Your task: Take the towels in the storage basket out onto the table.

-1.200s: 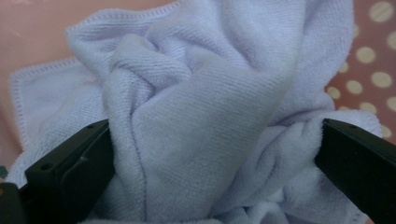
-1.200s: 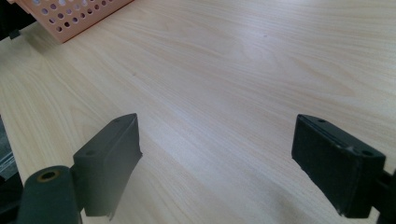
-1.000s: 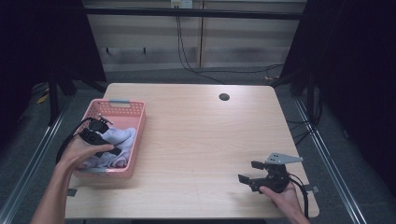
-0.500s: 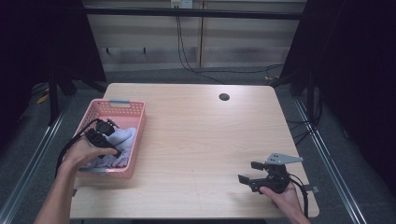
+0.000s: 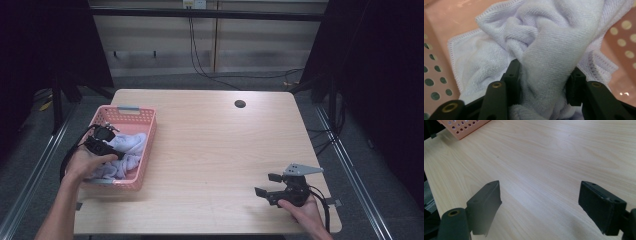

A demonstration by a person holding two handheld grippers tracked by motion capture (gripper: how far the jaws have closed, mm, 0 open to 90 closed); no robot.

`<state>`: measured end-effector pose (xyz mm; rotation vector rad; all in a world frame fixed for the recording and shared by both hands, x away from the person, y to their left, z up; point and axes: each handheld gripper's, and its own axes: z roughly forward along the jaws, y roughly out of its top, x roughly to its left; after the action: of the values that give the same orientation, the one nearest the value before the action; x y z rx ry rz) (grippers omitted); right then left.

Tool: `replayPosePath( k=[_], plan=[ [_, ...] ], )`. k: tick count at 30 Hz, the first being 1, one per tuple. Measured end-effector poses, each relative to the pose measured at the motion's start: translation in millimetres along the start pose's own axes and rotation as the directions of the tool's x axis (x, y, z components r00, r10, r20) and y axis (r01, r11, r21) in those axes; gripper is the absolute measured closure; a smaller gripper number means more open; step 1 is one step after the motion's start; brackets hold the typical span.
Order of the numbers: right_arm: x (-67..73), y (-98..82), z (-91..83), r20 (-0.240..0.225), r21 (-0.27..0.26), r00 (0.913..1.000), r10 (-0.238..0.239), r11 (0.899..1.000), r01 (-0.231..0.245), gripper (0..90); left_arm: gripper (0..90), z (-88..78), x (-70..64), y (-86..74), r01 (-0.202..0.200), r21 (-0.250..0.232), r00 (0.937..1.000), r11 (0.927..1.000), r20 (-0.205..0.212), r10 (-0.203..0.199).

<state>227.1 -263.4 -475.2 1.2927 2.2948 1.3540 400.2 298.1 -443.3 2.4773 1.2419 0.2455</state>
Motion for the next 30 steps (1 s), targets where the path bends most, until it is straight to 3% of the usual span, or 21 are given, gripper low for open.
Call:
replayPosePath(
  k=[6,9,10,13,15,16,20,23,27,30],
  plan=[
    [-0.9,0.1,0.8,0.002,0.000,0.9999,0.015,1.000,-0.015,17.6,59.5,-5.7,4.5,-1.2,0.004,-0.026,0.9999,0.9997,0.012,-0.004],
    [-1.0,0.5,0.5,0.001,-0.002,0.9999,0.013,1.000,-0.013,17.6,61.9,-9.1,2.9,-1.6,0.037,-0.045,0.9993,0.9983,0.008,-0.037],
    [-1.3,0.4,0.5,0.003,0.000,0.9999,0.015,1.000,-0.015,17.6,62.3,-11.1,3.2,-2.1,0.064,-0.070,0.9979,0.9955,0.014,-0.063],
    [-0.9,0.1,0.9,0.005,0.007,0.9999,0.015,1.000,-0.015,17.7,62.6,-12.7,4.6,-2.4,0.063,-0.068,0.9978,0.9957,0.024,-0.062],
    [0.0,-0.3,1.7,-0.003,0.018,1.0000,0.007,1.000,-0.007,18.0,62.6,-15.6,5.8,-3.1,0.095,-0.085,0.9951,0.9918,0.035,-0.092],
    [0.4,-0.4,1.7,-0.001,0.019,1.0000,0.006,1.000,-0.006,18.1,62.6,-18.0,7.7,-3.8,0.085,-0.082,0.9953,0.9930,0.053,-0.081],
    [0.0,-0.2,1.4,0.002,0.018,1.0000,0.007,1.000,-0.007,18.1,62.5,-25.1,9.4,-6.7,0.123,-0.107,0.9899,0.9866,0.084,-0.114],
    [-0.5,0.0,1.2,0.007,0.022,0.9999,0.008,1.000,-0.008,18.1,62.6,-29.0,11.0,-7.7,0.123,-0.109,0.9898,0.9864,0.085,-0.114],
    [-1.0,-0.4,2.0,0.008,0.032,0.9999,0.011,0.999,-0.011,18.3,62.5,-36.5,13.1,-9.6,0.138,-0.147,0.9859,0.9795,0.115,-0.122],
    [-1.0,-0.1,1.6,0.009,0.032,0.9999,0.014,0.999,-0.014,18.3,62.5,-44.7,15.1,-10.0,0.138,-0.169,0.9864,0.9758,0.112,-0.120]
  ],
)
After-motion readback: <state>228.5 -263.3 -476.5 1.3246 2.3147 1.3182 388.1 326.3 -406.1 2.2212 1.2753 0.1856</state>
